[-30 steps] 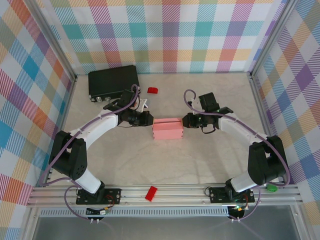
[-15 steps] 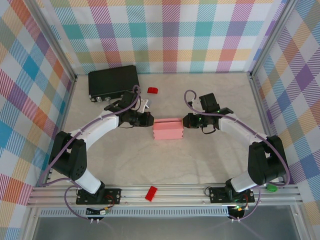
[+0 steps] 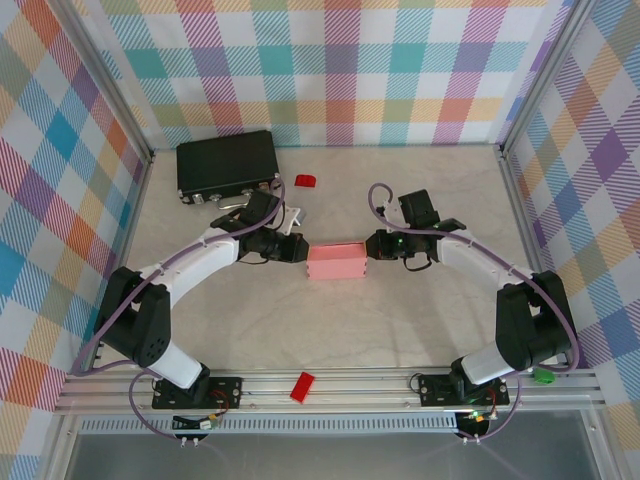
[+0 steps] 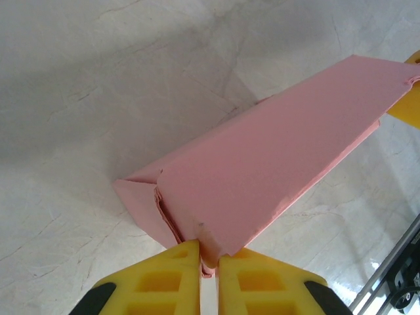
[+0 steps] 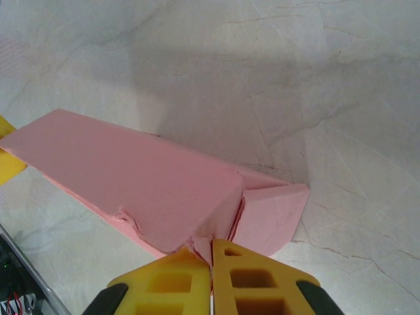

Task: Fold the paper box

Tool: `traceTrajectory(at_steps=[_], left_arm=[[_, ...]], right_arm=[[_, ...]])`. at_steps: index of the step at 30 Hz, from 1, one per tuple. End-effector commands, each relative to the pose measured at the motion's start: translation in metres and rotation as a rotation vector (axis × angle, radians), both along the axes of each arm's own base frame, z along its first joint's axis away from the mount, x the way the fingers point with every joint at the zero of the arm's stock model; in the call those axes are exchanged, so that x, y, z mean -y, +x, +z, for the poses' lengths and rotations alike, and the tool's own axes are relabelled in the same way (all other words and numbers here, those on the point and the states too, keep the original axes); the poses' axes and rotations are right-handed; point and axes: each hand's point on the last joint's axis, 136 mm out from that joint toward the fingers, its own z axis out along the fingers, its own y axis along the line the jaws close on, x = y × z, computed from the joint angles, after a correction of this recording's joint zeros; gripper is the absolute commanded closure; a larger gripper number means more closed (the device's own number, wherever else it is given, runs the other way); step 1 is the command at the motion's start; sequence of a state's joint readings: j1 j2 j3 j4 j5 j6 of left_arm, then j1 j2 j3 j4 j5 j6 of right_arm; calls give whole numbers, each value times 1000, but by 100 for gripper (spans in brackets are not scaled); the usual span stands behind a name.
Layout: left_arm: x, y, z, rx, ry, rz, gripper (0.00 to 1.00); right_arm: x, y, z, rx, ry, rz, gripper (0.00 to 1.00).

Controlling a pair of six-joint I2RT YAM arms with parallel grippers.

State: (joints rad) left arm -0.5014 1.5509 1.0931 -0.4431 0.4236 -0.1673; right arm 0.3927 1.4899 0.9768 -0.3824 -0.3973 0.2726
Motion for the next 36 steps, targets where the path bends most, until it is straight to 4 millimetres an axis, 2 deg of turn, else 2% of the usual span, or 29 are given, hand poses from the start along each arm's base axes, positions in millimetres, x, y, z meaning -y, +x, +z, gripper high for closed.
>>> traceTrajectory(at_steps=[1,6,15,19,29,36], left_arm=[[-5,-21,-16,-58,52,-28,87],[-6,-23,-17,-60,63,-32,87],[-5,-22,-17,-57,72,-34,87],[-5,-23,-19,-62,78,-35,87],[-5,-22,-18,-57,78,-38,87],[-4,-22,-16,-54,76,-41,87]], right_arm=[[-1,-18,-9,-66,4,24,90],[0,-19,-5,-49,-4,23,85],[6,-23,9,18,-16,31,62],[5,-22,18,63,4,34,57],[4,7,36,124,27,-69,59],[3,19,31,97,9,-102,62]])
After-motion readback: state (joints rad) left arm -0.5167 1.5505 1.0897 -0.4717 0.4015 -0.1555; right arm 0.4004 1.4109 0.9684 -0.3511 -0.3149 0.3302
